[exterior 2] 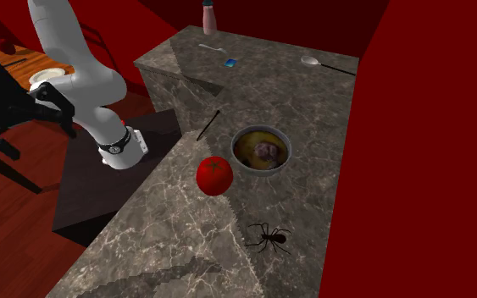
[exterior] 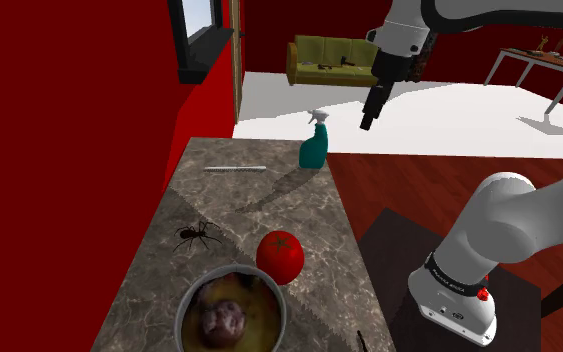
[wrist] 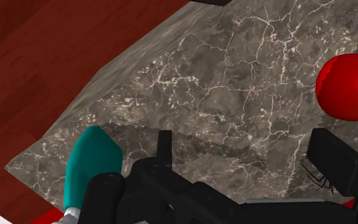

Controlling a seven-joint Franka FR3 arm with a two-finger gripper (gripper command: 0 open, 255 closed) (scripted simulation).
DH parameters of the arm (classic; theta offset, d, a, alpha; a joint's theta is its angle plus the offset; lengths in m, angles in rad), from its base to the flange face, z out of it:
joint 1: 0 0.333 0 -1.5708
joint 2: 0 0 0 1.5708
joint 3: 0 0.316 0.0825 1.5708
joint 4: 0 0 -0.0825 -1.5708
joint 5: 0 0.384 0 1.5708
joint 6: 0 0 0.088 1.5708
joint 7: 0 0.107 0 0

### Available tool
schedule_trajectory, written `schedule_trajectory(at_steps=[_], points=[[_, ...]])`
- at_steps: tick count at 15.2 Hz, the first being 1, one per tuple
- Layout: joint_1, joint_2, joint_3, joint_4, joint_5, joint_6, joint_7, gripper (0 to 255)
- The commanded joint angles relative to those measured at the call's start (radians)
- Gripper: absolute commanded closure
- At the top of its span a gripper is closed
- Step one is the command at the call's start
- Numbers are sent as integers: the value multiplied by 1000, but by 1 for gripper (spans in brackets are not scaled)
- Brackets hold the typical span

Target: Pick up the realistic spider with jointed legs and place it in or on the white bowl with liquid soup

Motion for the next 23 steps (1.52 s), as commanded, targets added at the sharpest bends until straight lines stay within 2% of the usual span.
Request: schedule_trajectory(at_steps=[1,12,23], points=[[0,0,0,0,0,0,0,0],[68,297,147,37,106,213,151,0],[123,672,269,214,128,375,300,0]])
